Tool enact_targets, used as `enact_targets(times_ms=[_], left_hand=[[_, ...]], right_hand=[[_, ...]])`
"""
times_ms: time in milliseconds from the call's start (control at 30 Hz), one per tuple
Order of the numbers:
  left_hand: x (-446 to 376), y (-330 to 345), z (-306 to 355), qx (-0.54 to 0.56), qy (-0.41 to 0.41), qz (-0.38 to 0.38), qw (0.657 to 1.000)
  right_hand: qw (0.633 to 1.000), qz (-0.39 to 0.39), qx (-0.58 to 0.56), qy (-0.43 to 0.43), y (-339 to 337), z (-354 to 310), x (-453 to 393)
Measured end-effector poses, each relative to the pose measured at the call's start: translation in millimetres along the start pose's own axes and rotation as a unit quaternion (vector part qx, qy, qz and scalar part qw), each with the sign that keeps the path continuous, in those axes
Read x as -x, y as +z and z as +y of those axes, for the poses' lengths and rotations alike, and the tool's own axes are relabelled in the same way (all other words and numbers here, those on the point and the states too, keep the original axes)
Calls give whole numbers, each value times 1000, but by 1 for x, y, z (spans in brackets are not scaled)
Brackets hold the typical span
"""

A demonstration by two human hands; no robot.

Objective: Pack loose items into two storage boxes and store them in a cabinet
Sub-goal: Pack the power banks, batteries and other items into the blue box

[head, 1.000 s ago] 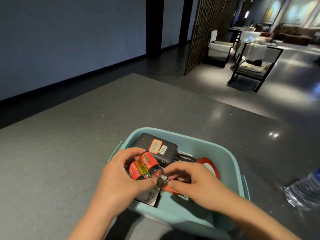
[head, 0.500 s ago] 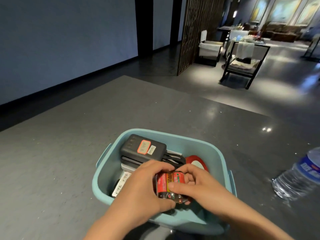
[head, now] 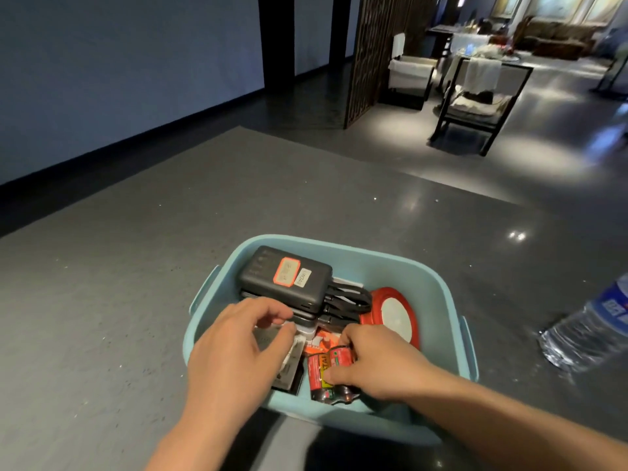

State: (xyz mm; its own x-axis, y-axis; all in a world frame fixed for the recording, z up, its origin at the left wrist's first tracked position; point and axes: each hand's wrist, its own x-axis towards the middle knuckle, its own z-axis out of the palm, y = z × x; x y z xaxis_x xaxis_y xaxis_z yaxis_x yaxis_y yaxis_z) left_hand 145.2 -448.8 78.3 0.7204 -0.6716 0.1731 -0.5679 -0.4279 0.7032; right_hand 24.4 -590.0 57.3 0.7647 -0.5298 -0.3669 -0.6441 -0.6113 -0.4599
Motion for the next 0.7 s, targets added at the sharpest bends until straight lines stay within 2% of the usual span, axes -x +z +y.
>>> enact_targets(times_ms=[300, 400, 567, 700], left_hand=[[0, 1, 4, -28, 11, -34, 999], [0, 4, 8, -17, 8, -26, 999], [-1, 12, 11, 10, 15, -18, 1000], [2, 23, 20, 55, 60, -47, 996]], right_hand=[[995, -44, 93, -9, 9, -2, -8], [995, -34, 90, -6, 7, 0, -6], [996, -77, 29, 17, 8, 2, -5], [998, 0, 40, -41, -12, 6, 13]])
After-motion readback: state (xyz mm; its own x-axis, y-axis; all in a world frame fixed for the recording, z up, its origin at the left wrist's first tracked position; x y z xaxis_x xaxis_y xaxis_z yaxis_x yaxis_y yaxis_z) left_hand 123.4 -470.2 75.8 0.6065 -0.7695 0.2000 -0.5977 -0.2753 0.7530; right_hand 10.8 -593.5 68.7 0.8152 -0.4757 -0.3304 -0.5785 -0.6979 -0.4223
